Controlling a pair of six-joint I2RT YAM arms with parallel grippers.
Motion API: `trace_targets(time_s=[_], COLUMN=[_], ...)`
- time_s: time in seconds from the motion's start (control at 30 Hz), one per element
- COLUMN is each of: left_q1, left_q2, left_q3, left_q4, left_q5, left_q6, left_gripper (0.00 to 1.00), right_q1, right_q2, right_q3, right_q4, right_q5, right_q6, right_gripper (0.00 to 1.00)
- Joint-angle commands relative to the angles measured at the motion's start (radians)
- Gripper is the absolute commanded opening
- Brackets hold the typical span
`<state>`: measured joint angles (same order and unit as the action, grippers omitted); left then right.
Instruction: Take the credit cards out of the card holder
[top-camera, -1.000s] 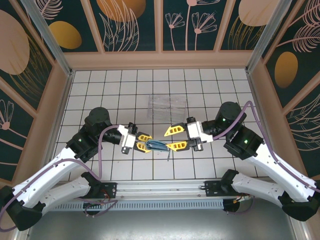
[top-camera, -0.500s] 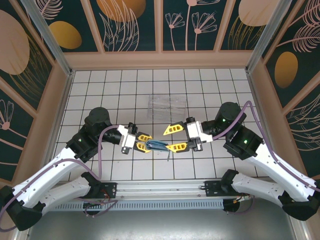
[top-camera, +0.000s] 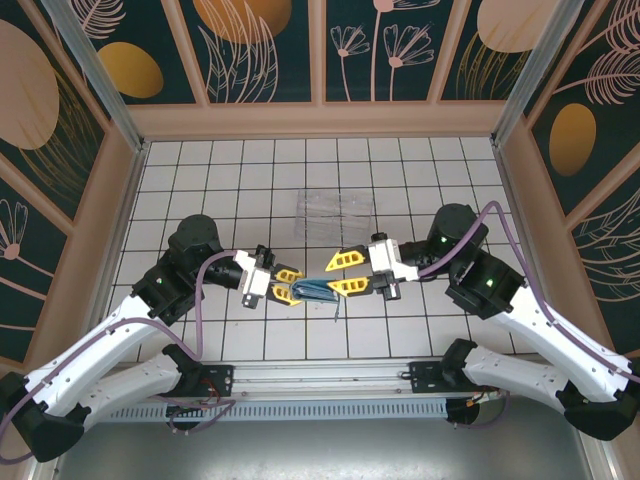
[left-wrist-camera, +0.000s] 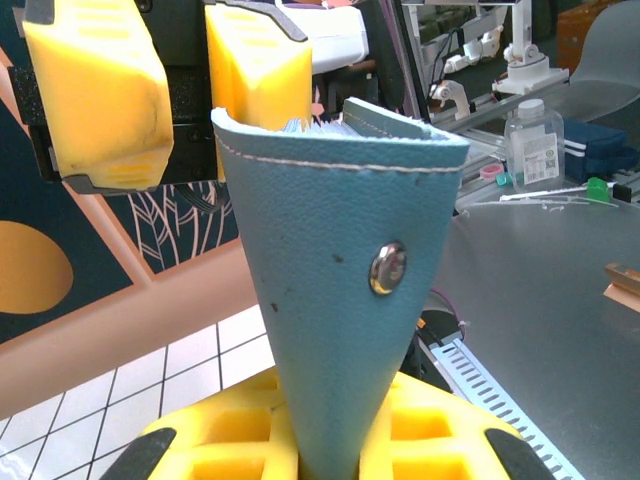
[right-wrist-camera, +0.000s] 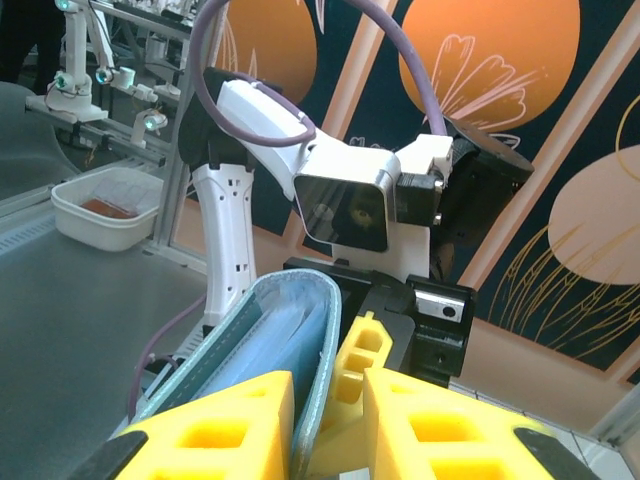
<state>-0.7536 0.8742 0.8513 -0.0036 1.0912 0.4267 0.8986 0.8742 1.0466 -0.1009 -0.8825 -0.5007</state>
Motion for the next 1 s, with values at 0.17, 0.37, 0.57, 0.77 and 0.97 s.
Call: trace_targets(time_s=[0.17,0.37,0.57,0.77,0.97], left_q1=[-0.002,-0.003,-0.002,-0.001,-0.001], left_q2=[-0.02,-0.014,-0.066,-0.096,-0.181], left_q3=[0.022,0.014,-0.06,-0.122,-0.216], left_q4=[0.066,0.085,0.153,0.129,0.141], left_q5=[0.018,-0.046,-0.237,-0.497,-0.806], left_q6=[0.021,-0.012,-0.111,-0.223,-0.37], left_gripper=[0.0,0.06,0.34,0.54,0.65], right_q1=[0.007,0.007,-0.006,-0.075,-0.119], right_q2=[0.017,0.016,0.04,0.088,0.159], right_q3=[-0.025,-0.043,-0.072,-0.115,-0.168], right_q4=[-0.086,-0.053,-0.035,0.005,-0.008], right_q5=[0.052,0.084,0.21,0.26,0.277], right_q6=[-0.017,0.007,0.071,0.22,0.387], right_gripper=[0.25,0.07,0.0,0.0,0.0])
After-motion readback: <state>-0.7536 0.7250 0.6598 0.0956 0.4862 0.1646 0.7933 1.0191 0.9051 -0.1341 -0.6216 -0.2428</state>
